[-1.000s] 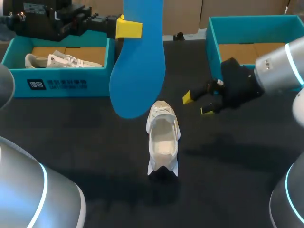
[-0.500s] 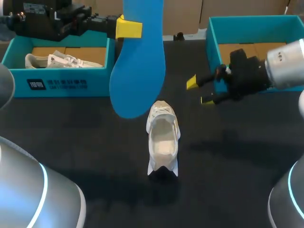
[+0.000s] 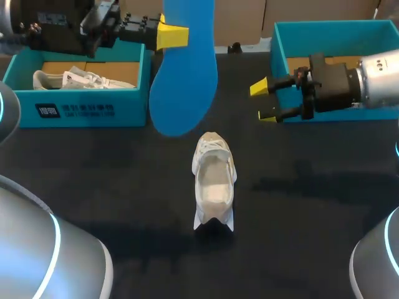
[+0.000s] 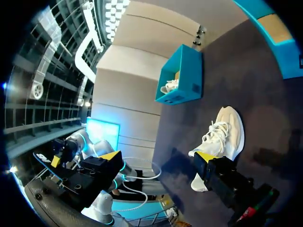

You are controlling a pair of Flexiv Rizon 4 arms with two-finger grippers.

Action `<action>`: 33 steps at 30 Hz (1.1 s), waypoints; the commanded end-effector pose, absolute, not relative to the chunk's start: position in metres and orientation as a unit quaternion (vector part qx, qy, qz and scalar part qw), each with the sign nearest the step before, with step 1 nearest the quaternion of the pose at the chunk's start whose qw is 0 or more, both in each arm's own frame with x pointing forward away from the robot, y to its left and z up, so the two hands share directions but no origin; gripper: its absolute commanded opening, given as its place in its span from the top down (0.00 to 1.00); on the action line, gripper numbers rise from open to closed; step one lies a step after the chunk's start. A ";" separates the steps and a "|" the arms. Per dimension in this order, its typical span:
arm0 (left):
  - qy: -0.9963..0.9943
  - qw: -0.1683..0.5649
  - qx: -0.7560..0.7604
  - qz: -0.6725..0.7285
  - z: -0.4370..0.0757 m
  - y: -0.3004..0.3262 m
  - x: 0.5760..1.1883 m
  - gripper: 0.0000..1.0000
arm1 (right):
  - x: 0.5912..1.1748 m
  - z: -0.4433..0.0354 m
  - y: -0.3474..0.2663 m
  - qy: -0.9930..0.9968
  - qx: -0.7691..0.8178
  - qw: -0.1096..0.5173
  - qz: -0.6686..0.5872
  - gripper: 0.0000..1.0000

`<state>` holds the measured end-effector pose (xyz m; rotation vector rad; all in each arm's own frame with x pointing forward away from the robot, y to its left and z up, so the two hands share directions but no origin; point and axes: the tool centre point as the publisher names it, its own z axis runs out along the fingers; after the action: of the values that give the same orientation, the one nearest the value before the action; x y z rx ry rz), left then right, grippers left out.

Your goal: Take the shoe out of the shoebox, open the shoe tongue, remove and reinsert the insole, then place the shoe into the shoebox

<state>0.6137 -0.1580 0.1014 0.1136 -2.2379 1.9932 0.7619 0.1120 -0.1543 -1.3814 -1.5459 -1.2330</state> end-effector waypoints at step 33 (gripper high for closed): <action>-0.667 -0.286 -0.429 0.537 0.030 -0.175 0.669 1.00 | 0.763 -0.146 0.108 -0.592 -0.533 0.380 -0.470 0.00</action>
<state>0.6703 -0.1742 0.0244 -1.2490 -2.4295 2.1764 0.7622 0.1064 -0.1456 -1.3613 -1.5110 -1.2002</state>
